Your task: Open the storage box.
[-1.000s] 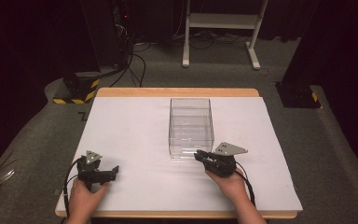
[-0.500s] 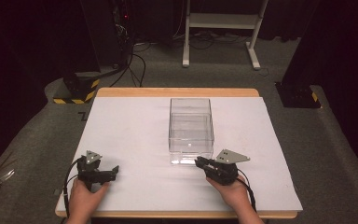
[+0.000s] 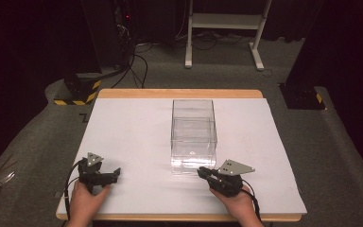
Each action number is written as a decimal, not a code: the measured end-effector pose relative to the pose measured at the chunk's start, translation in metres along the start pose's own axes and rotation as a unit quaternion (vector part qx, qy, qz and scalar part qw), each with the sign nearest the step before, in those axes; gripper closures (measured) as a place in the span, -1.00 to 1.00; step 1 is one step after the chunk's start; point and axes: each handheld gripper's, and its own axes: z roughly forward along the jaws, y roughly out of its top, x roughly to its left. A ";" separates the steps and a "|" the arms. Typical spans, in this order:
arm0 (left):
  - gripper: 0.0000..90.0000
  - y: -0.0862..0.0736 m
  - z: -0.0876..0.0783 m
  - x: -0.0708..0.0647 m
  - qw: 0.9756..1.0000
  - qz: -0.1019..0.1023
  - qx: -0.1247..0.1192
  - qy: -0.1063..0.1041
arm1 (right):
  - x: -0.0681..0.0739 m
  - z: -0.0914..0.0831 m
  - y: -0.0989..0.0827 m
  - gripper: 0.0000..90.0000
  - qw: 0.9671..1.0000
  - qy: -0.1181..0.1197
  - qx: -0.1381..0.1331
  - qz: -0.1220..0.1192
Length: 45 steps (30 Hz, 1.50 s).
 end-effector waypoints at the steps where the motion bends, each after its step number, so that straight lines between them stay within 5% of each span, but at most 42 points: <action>1: -0.97 0.000 0.000 0.000 1.000 0.000 0.000 0.000 | 0.001 -0.001 -0.001 0.79 1.000 0.002 -0.001 -0.001; 24: -0.97 0.000 0.000 0.000 1.000 0.000 0.000 0.000 | 0.023 -0.020 -0.016 0.81 1.000 0.023 0.010 -0.015; 45: -0.97 0.000 0.000 0.000 1.000 0.001 0.000 0.000 | 0.028 -0.034 -0.023 0.82 0.999 0.031 0.009 -0.015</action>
